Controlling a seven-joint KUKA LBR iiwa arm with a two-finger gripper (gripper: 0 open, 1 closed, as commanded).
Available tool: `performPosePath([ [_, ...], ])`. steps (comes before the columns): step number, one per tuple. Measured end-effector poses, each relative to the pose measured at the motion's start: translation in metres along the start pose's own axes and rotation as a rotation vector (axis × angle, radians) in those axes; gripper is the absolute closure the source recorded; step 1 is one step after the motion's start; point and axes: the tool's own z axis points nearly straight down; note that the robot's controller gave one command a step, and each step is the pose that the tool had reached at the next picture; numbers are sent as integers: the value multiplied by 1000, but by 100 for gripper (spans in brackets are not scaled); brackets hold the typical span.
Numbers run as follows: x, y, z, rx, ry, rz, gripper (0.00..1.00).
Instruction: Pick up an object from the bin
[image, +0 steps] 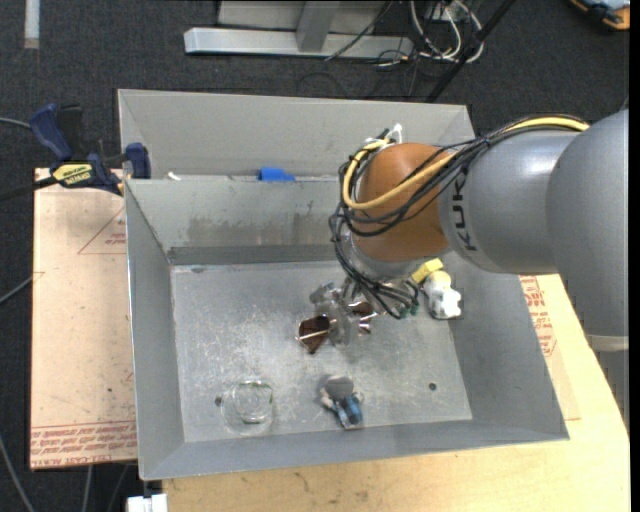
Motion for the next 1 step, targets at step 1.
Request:
performPosePath([
  [1, 0, 0, 0, 0, 0, 0, 100],
])
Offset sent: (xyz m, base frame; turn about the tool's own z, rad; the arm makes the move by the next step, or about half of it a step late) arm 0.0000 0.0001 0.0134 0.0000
